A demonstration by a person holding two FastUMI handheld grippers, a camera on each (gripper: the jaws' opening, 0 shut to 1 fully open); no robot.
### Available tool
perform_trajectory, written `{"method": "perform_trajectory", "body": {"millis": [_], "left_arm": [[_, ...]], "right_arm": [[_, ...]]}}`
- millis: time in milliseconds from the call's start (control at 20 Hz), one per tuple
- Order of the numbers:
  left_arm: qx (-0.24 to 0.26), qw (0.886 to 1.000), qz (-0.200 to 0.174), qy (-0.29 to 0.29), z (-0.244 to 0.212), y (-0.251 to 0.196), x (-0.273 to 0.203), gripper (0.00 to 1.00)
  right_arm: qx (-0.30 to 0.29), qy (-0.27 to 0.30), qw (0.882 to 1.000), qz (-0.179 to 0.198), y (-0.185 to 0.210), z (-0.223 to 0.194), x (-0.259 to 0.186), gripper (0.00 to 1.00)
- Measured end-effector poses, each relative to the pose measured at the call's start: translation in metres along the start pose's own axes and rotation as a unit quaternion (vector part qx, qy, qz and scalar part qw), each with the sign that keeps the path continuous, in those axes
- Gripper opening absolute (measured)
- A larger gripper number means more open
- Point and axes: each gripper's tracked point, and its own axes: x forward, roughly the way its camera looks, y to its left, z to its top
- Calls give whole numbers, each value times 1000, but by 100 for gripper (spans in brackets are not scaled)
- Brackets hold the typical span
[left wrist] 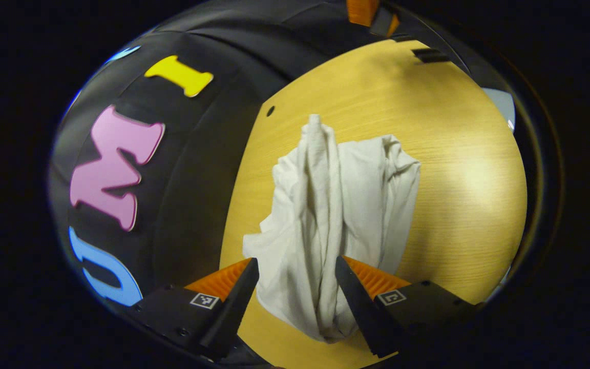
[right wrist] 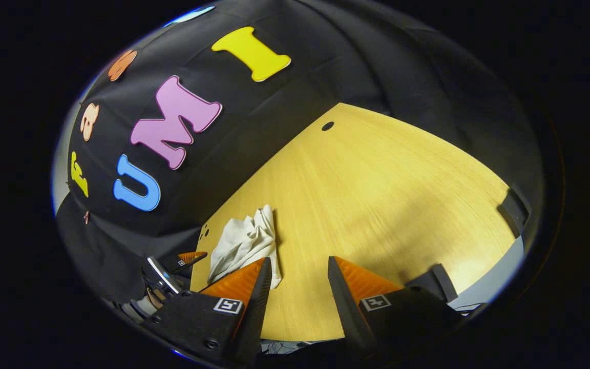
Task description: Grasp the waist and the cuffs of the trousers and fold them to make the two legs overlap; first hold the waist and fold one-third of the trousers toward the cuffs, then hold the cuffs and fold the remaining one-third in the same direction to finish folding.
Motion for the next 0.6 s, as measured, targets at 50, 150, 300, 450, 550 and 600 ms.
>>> {"method": "perform_trajectory", "body": {"millis": [50,150,300,450,550,600], "left_arm": [[-41,999,10,-4,-4,10,-11,96],[-121,992,23,-11,-9,27,-31,96],[-221,974,52,-15,-23,55,-64,95],[-300,951,69,-21,-37,70,-92,96],[-365,928,75,-23,-47,77,-111,96],[-399,914,74,-25,-50,77,-119,96]], "right_arm": [[-7,4,1000,5,9,-3,4,69],[-18,12,1000,15,27,-9,12,69],[-30,12,999,28,56,-9,23,69],[-36,-5,998,43,88,1,24,77],[-48,-15,997,52,109,7,25,80],[-59,-18,997,55,119,8,26,83]]}}
